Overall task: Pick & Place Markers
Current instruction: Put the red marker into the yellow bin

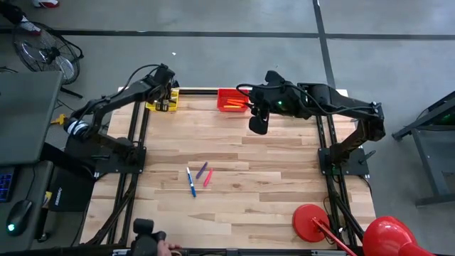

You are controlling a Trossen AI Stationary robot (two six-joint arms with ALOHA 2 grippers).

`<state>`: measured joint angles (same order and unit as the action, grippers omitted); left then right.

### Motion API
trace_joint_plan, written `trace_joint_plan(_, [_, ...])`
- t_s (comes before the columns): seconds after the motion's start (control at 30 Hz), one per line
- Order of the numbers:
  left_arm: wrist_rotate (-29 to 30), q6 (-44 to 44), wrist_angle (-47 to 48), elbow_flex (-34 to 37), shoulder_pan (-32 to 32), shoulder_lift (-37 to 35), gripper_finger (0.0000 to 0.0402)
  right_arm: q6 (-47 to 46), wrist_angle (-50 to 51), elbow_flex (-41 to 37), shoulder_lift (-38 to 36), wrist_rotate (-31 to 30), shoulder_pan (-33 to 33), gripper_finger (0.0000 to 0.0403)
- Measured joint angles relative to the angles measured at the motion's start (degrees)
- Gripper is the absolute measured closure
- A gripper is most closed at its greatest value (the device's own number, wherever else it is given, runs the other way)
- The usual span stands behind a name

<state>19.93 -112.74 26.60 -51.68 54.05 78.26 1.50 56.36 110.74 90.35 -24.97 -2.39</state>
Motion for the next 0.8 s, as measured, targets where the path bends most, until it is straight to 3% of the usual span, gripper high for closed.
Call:
trace_joint_plan(0.23, [-2.9,-7.1,0.4,0.0,2.5,3.4,0.0375,-0.1,0.0,0.0,0.0,-1.3,-0.1,0.0276])
trace_joint_plan(0.8, [-6.8,-9.1,0.8,0.0,3.7,11.7,0.036,-1.5,0.4,0.0,0.0,-1.0,-3.2,0.0276])
